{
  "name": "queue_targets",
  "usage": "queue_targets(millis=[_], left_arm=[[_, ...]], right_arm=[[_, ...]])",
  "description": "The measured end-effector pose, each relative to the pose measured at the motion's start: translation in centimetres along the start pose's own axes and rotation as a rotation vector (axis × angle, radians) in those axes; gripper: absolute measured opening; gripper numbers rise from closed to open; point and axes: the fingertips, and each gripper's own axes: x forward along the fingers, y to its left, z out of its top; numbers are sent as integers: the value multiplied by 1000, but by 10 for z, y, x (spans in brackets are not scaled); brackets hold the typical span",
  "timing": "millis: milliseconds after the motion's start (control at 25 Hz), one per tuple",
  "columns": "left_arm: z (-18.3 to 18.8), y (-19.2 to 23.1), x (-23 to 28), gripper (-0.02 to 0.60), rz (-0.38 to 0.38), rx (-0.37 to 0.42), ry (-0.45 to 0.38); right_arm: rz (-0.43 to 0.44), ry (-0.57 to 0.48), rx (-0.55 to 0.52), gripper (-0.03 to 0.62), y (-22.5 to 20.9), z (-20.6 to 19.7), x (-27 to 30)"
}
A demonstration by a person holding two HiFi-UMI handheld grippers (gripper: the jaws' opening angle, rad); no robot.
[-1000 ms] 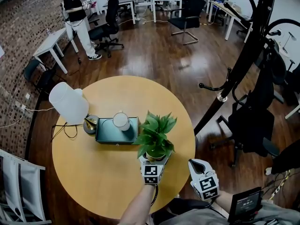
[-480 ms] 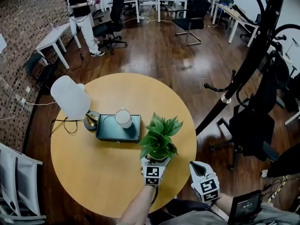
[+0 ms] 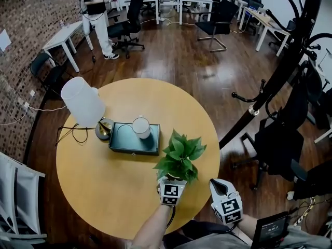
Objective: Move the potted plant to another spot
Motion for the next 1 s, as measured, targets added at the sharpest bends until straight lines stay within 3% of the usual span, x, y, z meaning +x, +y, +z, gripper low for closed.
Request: queue_targets(millis=[400,720,840,1000], left_arm=[[-3,3,-4,548,-16,8,18],[-3,-2,-45,571,31,-10,69],[1,-16,-70,550,39,-20,79],[22,-32,-112,464,40,-74,52]], right_arm=[[9,-9,6,5,4,3,7],[56,-55,32,5,6,16,6],[80,-82,40,5,9,20,0],[91,-110,78,5,23,23,-14]])
